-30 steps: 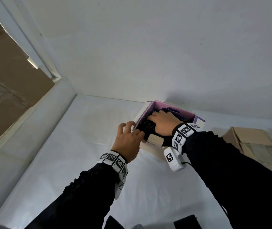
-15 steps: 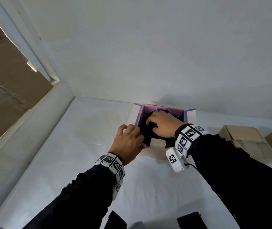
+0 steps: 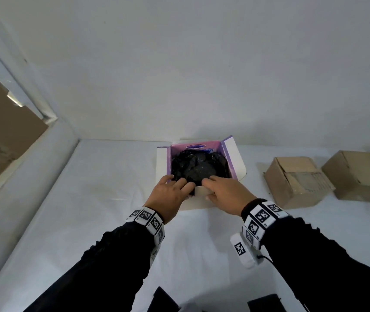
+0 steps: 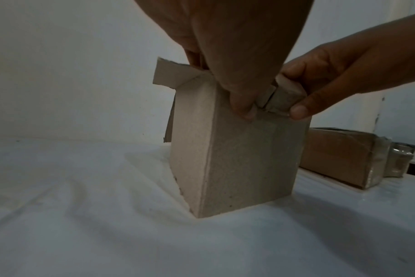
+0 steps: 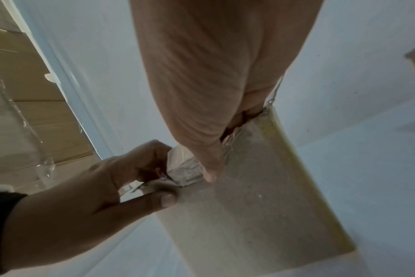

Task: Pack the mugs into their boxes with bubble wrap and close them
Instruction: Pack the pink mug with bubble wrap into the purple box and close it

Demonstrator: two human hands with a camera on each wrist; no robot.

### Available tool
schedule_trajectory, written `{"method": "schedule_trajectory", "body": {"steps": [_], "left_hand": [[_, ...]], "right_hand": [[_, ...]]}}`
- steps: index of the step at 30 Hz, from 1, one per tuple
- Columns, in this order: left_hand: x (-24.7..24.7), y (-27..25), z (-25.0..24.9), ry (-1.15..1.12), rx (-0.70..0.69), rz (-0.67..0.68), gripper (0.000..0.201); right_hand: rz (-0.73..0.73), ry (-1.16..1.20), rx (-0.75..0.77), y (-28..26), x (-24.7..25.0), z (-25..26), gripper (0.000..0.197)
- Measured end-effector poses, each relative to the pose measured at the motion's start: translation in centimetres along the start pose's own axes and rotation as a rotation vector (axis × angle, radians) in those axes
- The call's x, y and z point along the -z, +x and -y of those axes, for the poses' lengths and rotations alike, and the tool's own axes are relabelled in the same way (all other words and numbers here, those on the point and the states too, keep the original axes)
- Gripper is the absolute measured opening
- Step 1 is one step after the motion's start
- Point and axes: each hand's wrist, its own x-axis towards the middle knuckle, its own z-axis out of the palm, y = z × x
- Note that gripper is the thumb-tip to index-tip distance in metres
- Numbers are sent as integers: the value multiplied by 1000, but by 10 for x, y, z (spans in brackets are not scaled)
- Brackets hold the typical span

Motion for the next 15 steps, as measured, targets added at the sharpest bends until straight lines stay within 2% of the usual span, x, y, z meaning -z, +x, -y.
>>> {"method": "schedule_trajectory", "body": {"steps": [3,5,8,13,15], "left_hand": [[4,0,-2,55,32,77,23],[9,1,-2,44,52,91,16],[12,1,-2,60,66,85,14],[15,-1,-5,121,78,123,17],[16,-3,-4,138,62,147,27]], "right_hand": [[-33,-39,-27,-2,-1,3,16],[-148,-257,-1,-3,-2,3,16],[-195,-382,-61,-9,-3,-2,25],[-26,-355,-45,-15,-3,-8,33],[-88,-287,-80,-13,-1,-6,35]]}}
